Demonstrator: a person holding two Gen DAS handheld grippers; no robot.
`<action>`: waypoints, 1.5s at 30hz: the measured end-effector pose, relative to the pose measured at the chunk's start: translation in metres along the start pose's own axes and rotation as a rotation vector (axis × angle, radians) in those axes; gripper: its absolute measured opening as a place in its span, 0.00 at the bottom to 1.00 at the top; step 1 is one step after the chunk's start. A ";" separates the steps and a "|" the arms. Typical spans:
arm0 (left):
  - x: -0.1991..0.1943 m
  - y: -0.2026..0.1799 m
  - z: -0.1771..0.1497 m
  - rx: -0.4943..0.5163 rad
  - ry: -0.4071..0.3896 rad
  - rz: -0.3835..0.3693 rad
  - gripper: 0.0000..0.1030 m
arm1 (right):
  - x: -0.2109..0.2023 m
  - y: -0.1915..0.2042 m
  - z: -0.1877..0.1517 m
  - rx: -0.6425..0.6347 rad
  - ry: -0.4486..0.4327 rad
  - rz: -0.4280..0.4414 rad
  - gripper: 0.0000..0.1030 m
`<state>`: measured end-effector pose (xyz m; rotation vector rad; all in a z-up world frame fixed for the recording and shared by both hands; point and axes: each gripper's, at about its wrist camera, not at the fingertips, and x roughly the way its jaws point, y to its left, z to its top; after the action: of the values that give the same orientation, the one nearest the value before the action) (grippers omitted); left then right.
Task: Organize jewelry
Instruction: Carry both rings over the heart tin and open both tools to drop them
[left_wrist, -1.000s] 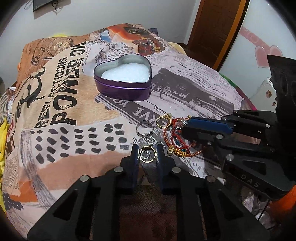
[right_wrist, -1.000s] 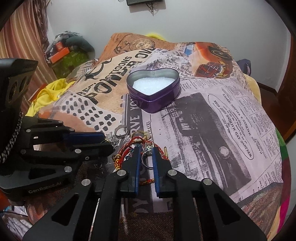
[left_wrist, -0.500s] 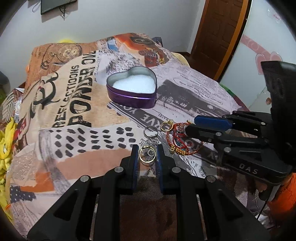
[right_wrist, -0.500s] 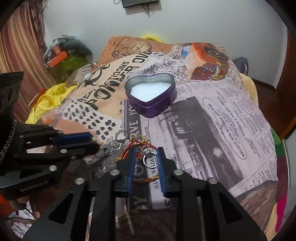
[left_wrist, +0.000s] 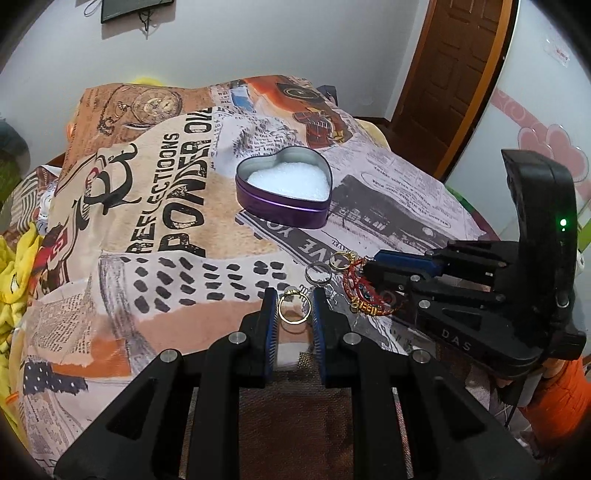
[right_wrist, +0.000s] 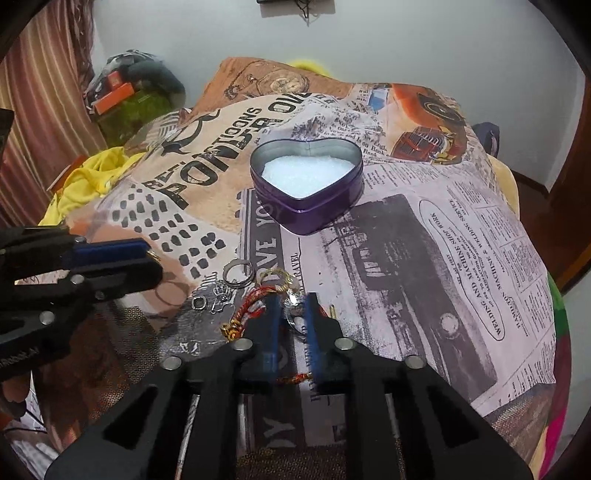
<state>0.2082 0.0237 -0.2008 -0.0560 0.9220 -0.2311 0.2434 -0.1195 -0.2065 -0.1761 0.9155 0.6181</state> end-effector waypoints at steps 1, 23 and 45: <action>-0.001 0.000 0.001 -0.001 -0.004 0.002 0.17 | -0.001 -0.001 0.000 0.003 -0.002 0.001 0.10; -0.041 -0.008 0.036 -0.004 -0.152 0.032 0.17 | -0.064 0.005 0.035 0.013 -0.205 -0.034 0.10; -0.021 0.014 0.092 -0.005 -0.228 0.099 0.17 | -0.056 -0.012 0.082 0.035 -0.310 -0.067 0.10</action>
<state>0.2714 0.0374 -0.1313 -0.0400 0.6967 -0.1272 0.2815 -0.1203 -0.1135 -0.0761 0.6177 0.5488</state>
